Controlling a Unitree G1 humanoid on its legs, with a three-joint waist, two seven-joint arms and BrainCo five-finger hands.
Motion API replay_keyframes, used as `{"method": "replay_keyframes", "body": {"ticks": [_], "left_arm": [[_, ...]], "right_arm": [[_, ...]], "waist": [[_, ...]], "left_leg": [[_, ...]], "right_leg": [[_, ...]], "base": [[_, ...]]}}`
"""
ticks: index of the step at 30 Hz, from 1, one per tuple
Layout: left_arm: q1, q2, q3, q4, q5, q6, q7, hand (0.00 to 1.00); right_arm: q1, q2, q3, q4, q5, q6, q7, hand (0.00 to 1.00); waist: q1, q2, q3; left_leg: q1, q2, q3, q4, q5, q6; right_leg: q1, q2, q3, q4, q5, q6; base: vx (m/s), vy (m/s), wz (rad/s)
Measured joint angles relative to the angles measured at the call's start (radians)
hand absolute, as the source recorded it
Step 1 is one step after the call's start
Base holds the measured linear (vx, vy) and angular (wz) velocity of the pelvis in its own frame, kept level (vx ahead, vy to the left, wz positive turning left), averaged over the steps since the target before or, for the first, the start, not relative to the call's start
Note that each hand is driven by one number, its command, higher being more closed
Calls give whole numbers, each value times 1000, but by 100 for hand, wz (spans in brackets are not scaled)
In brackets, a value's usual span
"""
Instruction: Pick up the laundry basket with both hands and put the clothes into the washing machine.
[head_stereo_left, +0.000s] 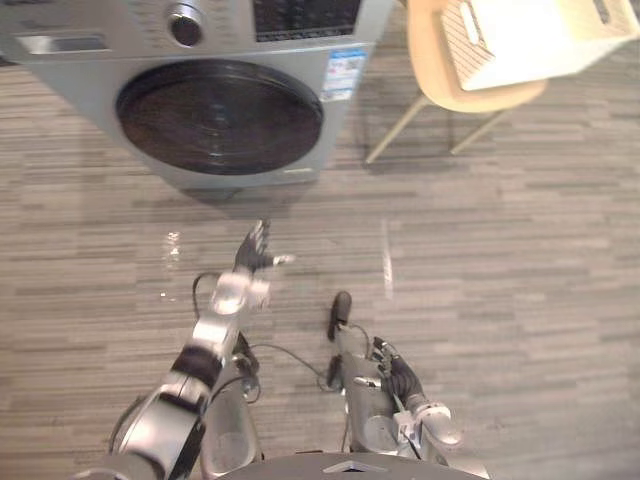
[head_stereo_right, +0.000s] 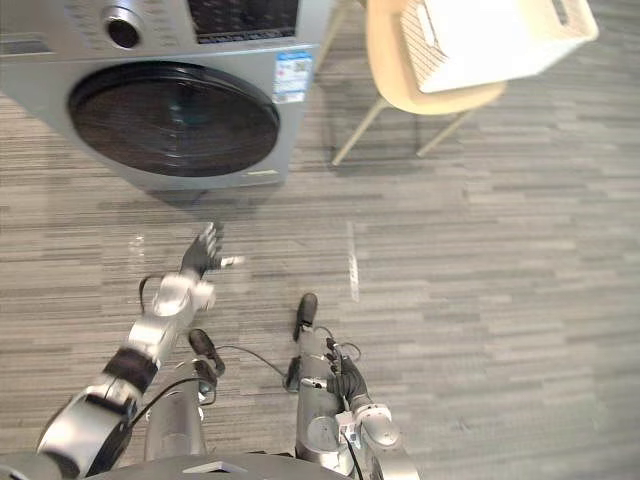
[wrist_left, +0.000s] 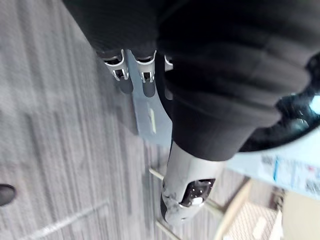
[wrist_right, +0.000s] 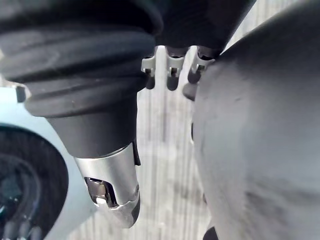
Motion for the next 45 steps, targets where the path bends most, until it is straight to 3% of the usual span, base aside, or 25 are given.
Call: {"method": "replay_keyframes", "body": {"ticks": [3, 6, 8, 9, 10, 11, 12, 13, 14, 16, 17, 19, 21, 22, 23, 24, 25, 27, 29, 31, 33, 36, 40, 43, 45], "left_arm": [[181, 6, -6, -105, 0, -38, -44, 0], [304, -15, -5, -108, 0, -81, -96, 0], [363, -17, 1, -107, 7, -95, -109, 0], [387, -17, 6, -107, 11, -98, -109, 0], [408, -33, 38, -93, 27, -103, -109, 0], [439, -56, 82, -64, 51, -107, -107, 0], [447, -59, 99, -59, 56, -107, -104, 0], [464, -55, 125, -57, 69, -108, -96, 0], [472, -48, 139, -53, 69, -108, -90, 0], [468, -10, 171, -3, 88, -118, -66, 0], [456, -3, 172, 19, 96, -119, -61, 0], [410, 0, 183, 113, 269, -117, -42, 0], [386, -3, 198, 194, 367, -115, -27, 0], [376, -1, 209, 235, 409, -114, -16, 0], [375, 0, 220, 250, 423, -114, -13, 0], [378, 1, 239, 270, 442, -107, 3, 0], [386, -15, 272, 297, 444, -102, 12, 0], [410, -36, 321, 318, 447, -93, 23, 0], [429, -73, 410, 327, 447, -75, 29, 0], [455, -92, 451, 324, 426, -66, 30, 0], [456, -90, 466, 323, 418, -63, 43, 0], [455, -94, 468, 324, 420, -65, 49, 0], [442, -99, 466, 326, 421, -74, 48, 0], [446, -120, 465, 330, 420, -76, 47, 0], [451, -122, 466, 346, 413, -74, 46, 0]], "right_arm": [[-20, -21, -4, 70, -2, 0, 0, 0], [-21, -47, -14, 123, -7, 0, -3, 0], [-26, -43, -56, 150, -42, -3, -16, 0], [-25, -39, -67, 158, -43, -3, -18, 0], [-25, -37, -95, 174, -69, -3, -20, 0], [-25, -29, -113, 190, -78, -2, -20, 0], [-30, -26, -120, 192, -80, -3, -23, 0], [-45, -10, -124, 210, -81, -4, -32, 0], [-46, -1, -132, 220, -81, -8, -38, 0], [-49, 21, -137, 251, -79, -16, -55, 0], [-52, 22, -138, 259, -78, -16, -56, 0], [-58, 18, -152, 273, -78, -17, -57, 0], [-63, 8, -158, 274, -93, -17, -57, 0], [-61, 7, -158, 286, -129, -16, -57, 0], [-60, 9, -158, 297, -143, -16, -57, 0], [-43, 15, -157, 319, -155, -13, -58, 0], [-47, 6, -161, 334, -160, -9, -57, 0], [-55, 0, -163, 346, -173, 0, -56, 0], [-50, 3, -171, 350, -192, 8, -57, 0], [-46, 2, -169, 361, -195, 17, -59, 0], [-43, 8, -170, 393, -195, 24, -59, 0], [-45, 9, -183, 430, -195, 28, -62, 0], [-59, 13, -219, 460, -197, 28, -64, 0], [-54, -3, -217, 469, -198, 27, -64, 0], [-66, -4, -217, 485, -198, 28, -67, 0]], "waist": [[28, 41, -24], [55, 64, -94], [67, 68, -116], [70, 66, -120], [61, 69, -122], [54, 72, -124], [54, 78, -128], [52, 77, -131], [44, 79, -134], [32, 48, -159], [29, 41, -160], [27, 36, -156], [7, 28, -148], [-4, 15, -141], [-7, -4, -142], [-13, -34, -148], [2, -7, -155], [24, 7, -161], [25, 12, -159], [50, 16, -156], [60, 6, -152], [64, 0, -152], [78, 0, -149], [87, 32, -149], [94, 33, -155]], "left_leg": [[0, -5, -78, 30, -34, 12], [23, -12, 6, 37, -40, 73], [41, -77, -15, 65, -83, 92], [49, -96, -30, 80, -105, 99], [79, -139, -74, 98, -143, 114], [127, -174, -115, 90, -160, 133], [159, -184, -125, 78, -164, 139], [210, -195, -170, 54, -159, 149], [230, -199, -197, 34, -155, 153], [287, -229, -297, -44, -136, 160], [298, -237, -324, -51, -136, 159], [359, -257, -414, -105, -136, 158], [420, -269, -491, -138, -141, 149], [455, -287, -535, -146, -153, 134], [470, -294, -552, -146, -165, 126], [512, -295, -591, -142, -206, 114], [542, -252, -614, -132, -226, 93], [499, -214, -582, -11, -223, 84], [362, -162, -508, 310, -159, 31], [262, -49, -375, 604, -48, 33], [220, 30, -238, 728, -65, 64], [174, 42, -67, 629, -121, 69], [116, -68, -15, 216, -131, 43], [132, -101, -40, -76, -19, 9], [148, -114, -28, -81, 89, 43]], "right_leg": [[85, -20, -97, 39, -75, 32], [161, -94, -210, 85, -133, 88], [209, -182, -239, 190, -198, 155], [222, -213, -248, 231, -211, 165], [238, -286, -241, 368, -210, 165], [203, -354, -184, 563, -171, 54], [169, -368, -128, 651, -124, -33], [107, -351, -16, 806, -203, -42], [90, -322, 9, 855, -272, -13], [42, -174, 68, 813, -412, 2], [33, -126, 84, 758, -428, 5], [-23, 34, 226, 523, -429, 8], [-28, 101, 357, 341, -348, 21], [-24, 100, 434, 256, -287, 36], [-25, 88, 456, 255, -269, 31], [-27, 77, 449, 328, -198, 26], [-31, 105, 414, 407, -244, 0], [-14, 138, 384, 420, -283, -34], [40, 172, 335, 415, -316, -70], [138, 219, 323, 379, -339, -113], [236, 224, 322, 323, -353, -134], [331, 187, 328, 240, -353, -131], [386, 99, 319, 199, -381, -88], [426, 86, 312, 201, -448, -37], [446, 73, 321, 208, -479, -20]], "base": [[13, 98, 100], [101, 162, 134], [166, 253, 135], [249, 367, 113], [305, 424, 120], [310, 361, 113], [342, 338, 93], [287, 208, 70], [349, 186, 114], [370, 72, 141], [383, -13, 131], [463, -86, 119], [428, -152, 147], [372, -195, 167], [393, -272, 175], [407, -336, 136], [518, -383, 109], [407, -288, 32], [380, -270, 27], [385, -226, -4], [357, -175, 2], [286, -36, 8], [310, 135, 14], [274, 240, 9], [286, 261, -11]]}}
